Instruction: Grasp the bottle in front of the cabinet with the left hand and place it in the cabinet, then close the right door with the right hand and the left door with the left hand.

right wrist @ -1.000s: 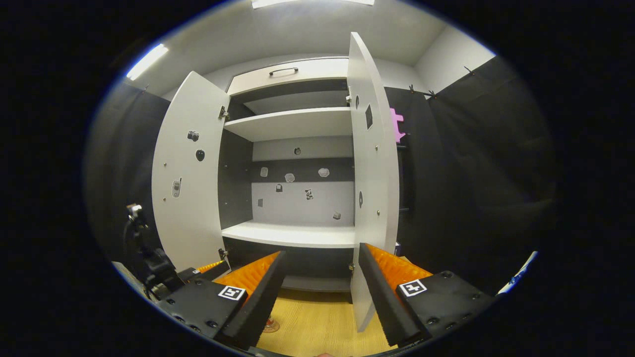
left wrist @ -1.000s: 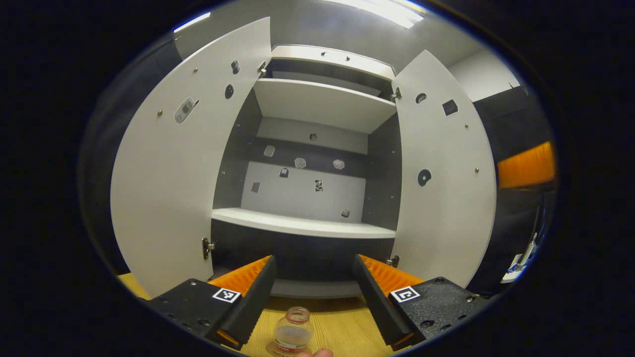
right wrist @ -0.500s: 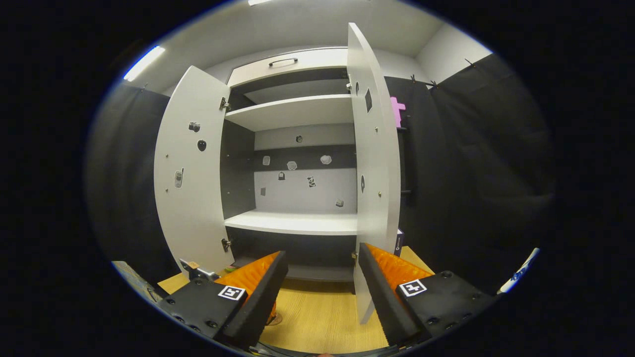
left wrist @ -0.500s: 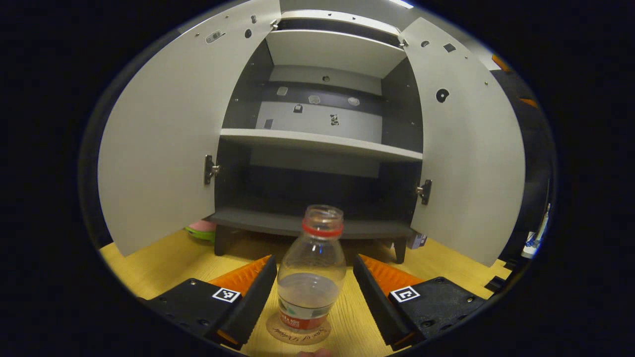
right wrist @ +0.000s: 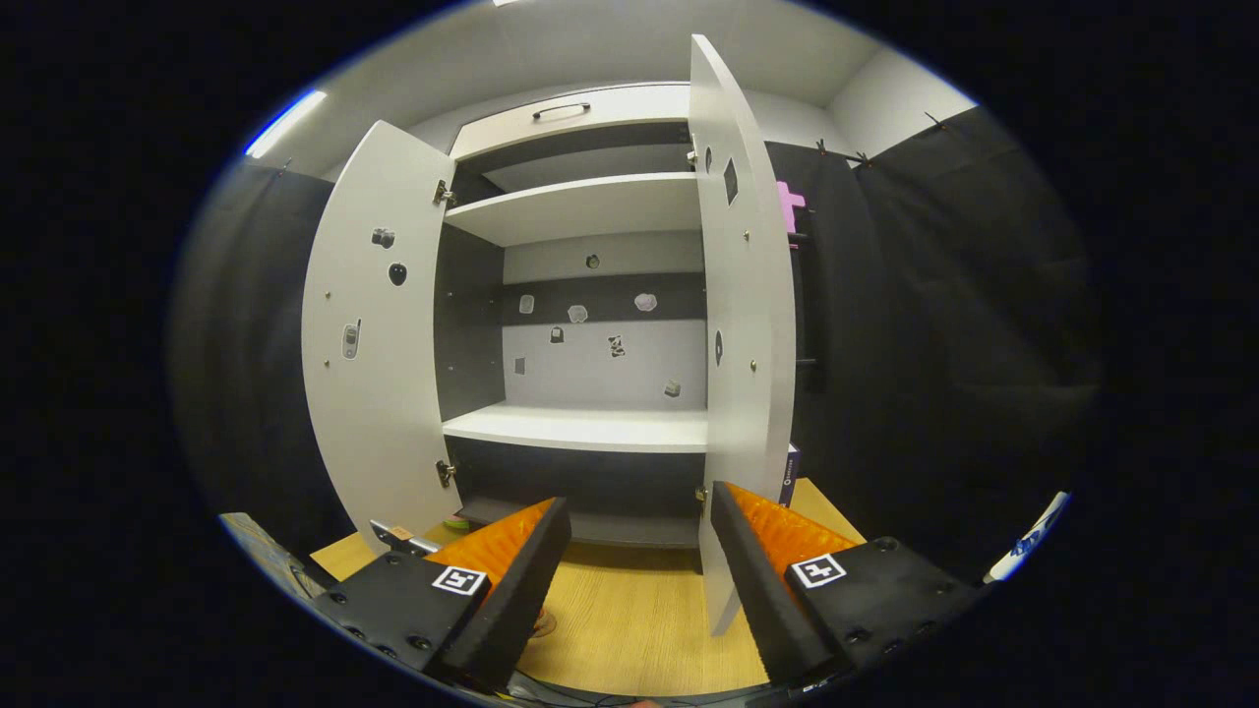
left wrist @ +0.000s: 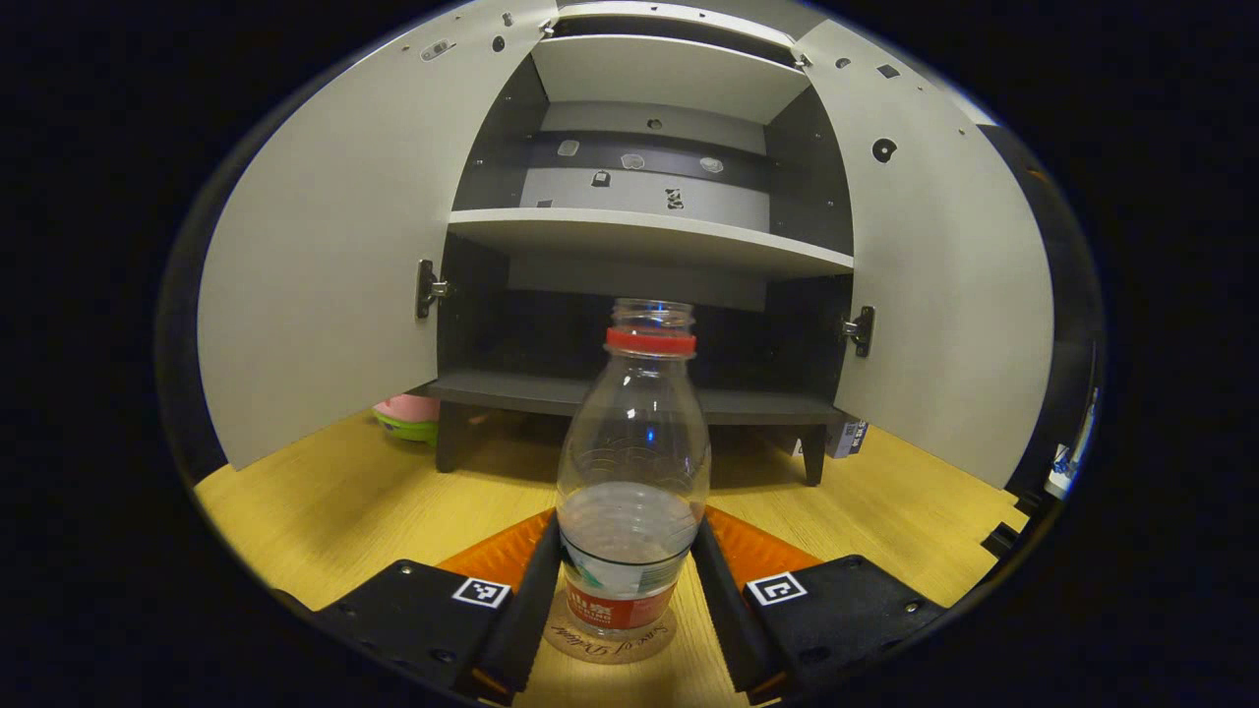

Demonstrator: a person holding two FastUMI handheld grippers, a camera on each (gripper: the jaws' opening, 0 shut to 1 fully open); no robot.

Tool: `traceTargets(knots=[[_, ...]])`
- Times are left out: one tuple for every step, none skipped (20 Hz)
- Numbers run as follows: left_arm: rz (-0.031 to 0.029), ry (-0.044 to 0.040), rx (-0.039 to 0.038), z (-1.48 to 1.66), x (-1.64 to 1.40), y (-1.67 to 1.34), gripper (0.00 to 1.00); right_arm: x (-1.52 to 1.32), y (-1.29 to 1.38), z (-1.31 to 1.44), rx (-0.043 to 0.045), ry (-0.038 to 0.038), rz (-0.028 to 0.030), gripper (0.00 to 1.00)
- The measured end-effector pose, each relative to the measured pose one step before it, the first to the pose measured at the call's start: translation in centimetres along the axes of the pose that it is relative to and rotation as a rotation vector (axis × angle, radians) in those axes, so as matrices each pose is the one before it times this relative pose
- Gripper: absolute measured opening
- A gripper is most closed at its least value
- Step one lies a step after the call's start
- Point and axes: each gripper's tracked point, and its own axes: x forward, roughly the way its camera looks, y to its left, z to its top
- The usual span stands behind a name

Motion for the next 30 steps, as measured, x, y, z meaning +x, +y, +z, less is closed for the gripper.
traceTargets(knots=[[-0.00331,0.00533,-0.00502,0.885,-0.594,-0.009,0.73,0.019,-0.132,-0.161,-0.00064,0.00065,0.00032,0.96],[-0.00452,-0.00550,-0.01467,1.347,-0.831,-0.033,0.73,0.007,-0.175,-0.202,-0.00312,0.00210,-0.00256,0.96],[-0.00042,-0.00547,-0.01348,1.525,-0.891,0.090,0.72,0.149,-0.228,-0.261,-0.00282,0.00222,-0.00464,0.96],[-0.00604,-0.01328,-0.01282,1.685,-0.996,0.043,0.72,0.035,-0.213,-0.247,-0.00156,0.00288,-0.00547,0.96],[-0.00982,-0.01943,-0.00811,2.081,-1.000,-0.015,0.72,0.166,-0.125,-0.347,-0.00059,0.00189,-0.00200,0.96],[-0.00834,-0.02869,-0.00438,2.437,-0.563,0.056,0.72,0.095,-0.092,-0.262,0.00067,0.00322,0.00051,0.96],[-0.00611,-0.02538,0.00027,2.713,-0.548,0.098,0.72,0.056,-0.028,-0.234,0.00300,0.00434,0.00198,0.97],[-0.00399,-0.02048,0.00398,2.780,-0.737,0.056,0.72,0.054,0.079,-0.261,0.00551,0.00450,0.00460,0.96],[-0.00599,-0.02937,-0.00391,2.863,-0.318,0.019,0.72,0.113,-0.017,-0.243,0.00605,0.00349,0.00485,0.97],[-0.01187,-0.03370,-0.00287,2.882,-0.184,-0.208,0.72,0.056,0.016,-0.255,0.00553,0.00191,0.00318,0.97],[-0.00821,-0.02576,0.00356,3.050,0.012,-0.221,0.72,-0.045,-0.054,-0.140,0.00405,0.00053,0.00349,0.96],[-0.00688,-0.02575,0.01183,2.793,0.357,-0.043,0.72,-0.053,-0.089,-0.188,0.00380,0.00165,0.00225,0.96],[0.00423,-0.01228,0.01306,2.402,0.503,0.037,0.72,-0.069,-0.088,-0.273,0.00338,0.00428,0.00089,0.96],[-0.00063,-0.00680,0.00960,1.973,0.740,0.006,0.72,-0.057,-0.174,-0.298,0.00166,0.00643,0.00112,0.96],[-0.00977,-0.00643,-0.00220,2.097,1.156,-0.182,0.72,-0.029,-0.222,-0.393,-0.00080,0.00708,-0.00078,0.97],[-0.01767,-0.02067,-0.01421,2.119,1.355,-0.366,0.73,-0.115,-0.256,-0.339,0.00025,0.00613,-0.00476,0.96],[-0.01771,-0.01239,-0.01385,1.589,1.571,-0.373,0.72,-0.259,-0.368,-0.330,0.00169,0.00652,-0.00609,0.96],[-0.02155,-0.00742,-0.00654,1.178,1.648,-0.411,0.72,-0.262,-0.300,-0.296,0.00217,0.00399,-0.00706,0.96],[-0.01766,-0.00267,-0.00521,0.901,1.893,-0.313,0.72,-0.204,-0.451,0.051,0.00063,-0.00066,-0.01085,0.97],[-0.01607,0.00018,-0.00693,0.644,2.147,-0.384,0.73,-0.234,-0.570,0.101,-0.00363,-0.01064,-0.01721,0.97],[-0.01032,0.01432,-0.00980,0.016,2.387,-0.184,0.73,-0.217,-0.634,0.070,-0.00049,-0.00509,-0.01963,0.97],[-0.00932,0.01760,-0.00833,-0.269,2.160,-0.215,0.73,-0.619,-0.610,0.098,-0.00005,-0.00576,-0.02010,0.97],[-0.00441,0.01649,-0.00344,-0.396,2.263,-0.105,0.73,-0.386,-0.696,0.265,-0.00078,-0.00732,-0.02004,0.97],[0.00208,0.01745,0.00802,-0.505,2.219,-0.027,0.73,-0.402,-0.821,0.217,-0.00161,-0.00931,-0.02451,0.96],[0.00517,0.01941,0.01901,-0.636,2.215,-0.111,0.73,-0.218,-0.855,0.175,-0.00341,-0.00938,-0.02783,0.96],[0.00267,0.01961,0.01267,-0.758,1.981,-0.150,0.73,-0.286,-0.920,0.164,-0.00372,-0.00698,-0.03211,0.96],[-0.00743,0.02051,-0.00580,-0.862,1.856,-0.289,0.73,-0.271,-0.906,0.153,-0.00161,-0.00586,-0.03292,0.96],[-0.01302,0.02376,-0.02013,-1.014,1.821,-0.377,0.73,-0.163,-0.763,0.177,0.00217,-0.00608,-0.03151,0.97],[-0.00398,0.02206,-0.01528,-1.214,1.573,-0.258,0.73,-0.175,-0.720,0.113,0.00464,-0.00410,-0.03176,0.96],[0.00505,0.02323,-0.00032,-1.170,1.561,0.139,0.74,-0.110,-0.745,-0.120,0.00303,0.00076,-0.03262,0.96]])
